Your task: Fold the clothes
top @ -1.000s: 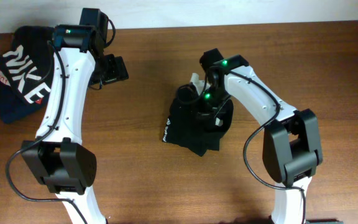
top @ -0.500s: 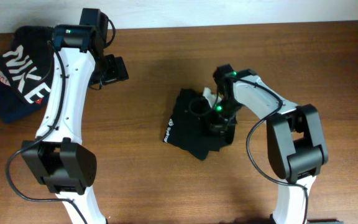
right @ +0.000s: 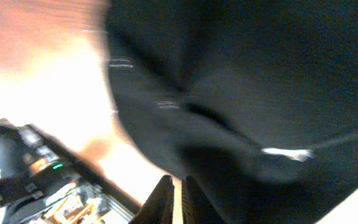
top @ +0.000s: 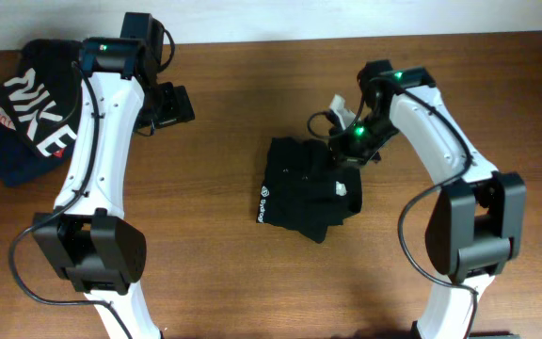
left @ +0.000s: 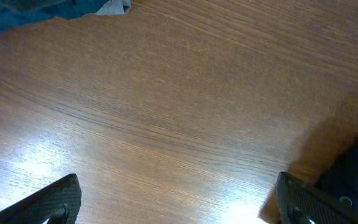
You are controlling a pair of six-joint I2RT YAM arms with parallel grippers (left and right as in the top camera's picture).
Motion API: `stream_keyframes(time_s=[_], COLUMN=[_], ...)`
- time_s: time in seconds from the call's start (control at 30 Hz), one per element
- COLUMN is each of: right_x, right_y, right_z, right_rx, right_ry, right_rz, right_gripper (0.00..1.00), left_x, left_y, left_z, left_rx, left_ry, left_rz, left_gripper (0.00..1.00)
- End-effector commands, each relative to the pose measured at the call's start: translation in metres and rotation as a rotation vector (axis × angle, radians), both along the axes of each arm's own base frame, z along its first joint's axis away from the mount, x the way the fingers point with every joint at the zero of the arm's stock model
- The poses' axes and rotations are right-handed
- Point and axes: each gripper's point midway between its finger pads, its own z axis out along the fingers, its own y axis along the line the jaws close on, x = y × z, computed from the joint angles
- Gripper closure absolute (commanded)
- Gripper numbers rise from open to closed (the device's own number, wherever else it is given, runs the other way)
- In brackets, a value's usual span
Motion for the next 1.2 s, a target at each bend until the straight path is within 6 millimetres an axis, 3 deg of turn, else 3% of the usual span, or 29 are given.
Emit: stream_keyframes(time_s=[0.0, 0.13, 0.33, 0.47, 0.73, 0.93, 1.07, 1.17], right_x=[-0.012, -0.032, -0.066, -0.076, -0.079, -0.077, -0.071, -0.061], right_y=[0.033, 0.044, 0.043, 0.044, 0.033, 0.025, 0.002, -0.005], right_z=[0.046, 0.046, -0.009, -0.031, -0.076, -0.094, -0.121, -0.124], right_rx=[0.291, 0.433, 0.486, 0.535, 0.390, 0.328, 0.137, 0.115], right_ry=[-0.067, -0.029, 0.066, 0.066, 0.079, 0.075, 0.108, 0.075], right_rz=[0.116, 0.154, 0.131, 0.108, 0.057, 0.039, -0.028, -0.050], right_gripper=[0.88, 0.88, 0.87, 0.84, 0.80, 0.79, 0.79, 0.79], left_x=[0.000, 0.000, 0.000, 0.000, -0.002, -0.004, -0.006, -0.006], left_y=[0.003, 0.003, 0.002, 0.002, 0.003, 0.003, 0.002, 0.002], left_z=[-0.004, -0.004, -0.004, -0.004, -0.004, -0.004, -0.005, -0.005], left_rx=[0.015, 0.015, 0.015, 0.014, 0.015, 0.016, 0.018, 0.018], left_ry=[0.009, 0.010, 0.009, 0.010, 0.016, 0.025, 0.035, 0.034], left_rz=[0.010, 0.010, 0.010, 0.010, 0.010, 0.010, 0.008, 0.008], left_gripper=[0.01, 0.01, 0.01, 0.01, 0.01, 0.01, 0.01, 0.01])
